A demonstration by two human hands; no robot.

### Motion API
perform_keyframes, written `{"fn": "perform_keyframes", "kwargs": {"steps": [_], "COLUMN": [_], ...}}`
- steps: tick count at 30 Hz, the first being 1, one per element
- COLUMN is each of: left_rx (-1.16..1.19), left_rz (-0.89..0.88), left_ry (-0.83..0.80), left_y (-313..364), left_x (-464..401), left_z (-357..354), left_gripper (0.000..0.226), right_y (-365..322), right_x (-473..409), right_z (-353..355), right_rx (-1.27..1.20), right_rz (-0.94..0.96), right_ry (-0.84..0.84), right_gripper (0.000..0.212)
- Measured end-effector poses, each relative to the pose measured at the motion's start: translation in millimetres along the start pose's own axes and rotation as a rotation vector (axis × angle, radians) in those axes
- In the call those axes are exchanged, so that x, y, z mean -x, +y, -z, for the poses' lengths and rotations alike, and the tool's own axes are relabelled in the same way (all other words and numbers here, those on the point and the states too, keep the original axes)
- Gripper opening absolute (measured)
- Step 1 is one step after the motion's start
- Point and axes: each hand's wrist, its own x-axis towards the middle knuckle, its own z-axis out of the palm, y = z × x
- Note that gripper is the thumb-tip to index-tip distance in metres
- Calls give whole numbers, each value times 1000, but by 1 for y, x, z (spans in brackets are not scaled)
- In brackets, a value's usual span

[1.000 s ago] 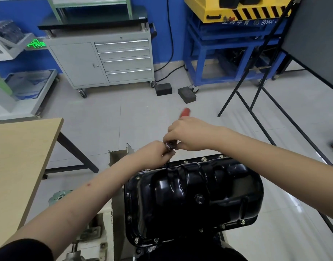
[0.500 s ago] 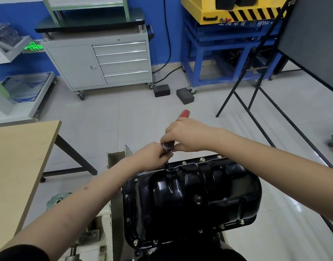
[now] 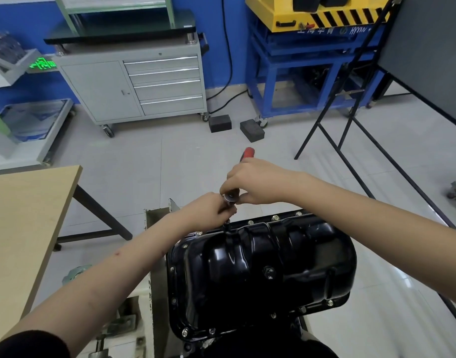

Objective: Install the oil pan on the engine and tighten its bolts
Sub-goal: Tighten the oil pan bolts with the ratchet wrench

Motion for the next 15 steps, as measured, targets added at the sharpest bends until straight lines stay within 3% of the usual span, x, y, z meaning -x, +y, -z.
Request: {"fn": "perform_keyframes", "kwargs": {"steps": [6,11,15], "left_rx": [-27,8,9], "left_rz": [-3,-25,-61], "left_ry": [48,0,-32], "left_y": [-1,-3,-7], "left_x": [4,5,3], "left_z": [2,-1,0], "left_gripper": [36,32,34], "right_y": [-4,-3,-2], "right_x": [1,0,-4], "right_z": [-7,-4,-3], "right_rx": [49,-15,49], "right_rz": [-107,-3,63], "right_ry": [27,-9,12], "right_gripper": [46,23,25]}}
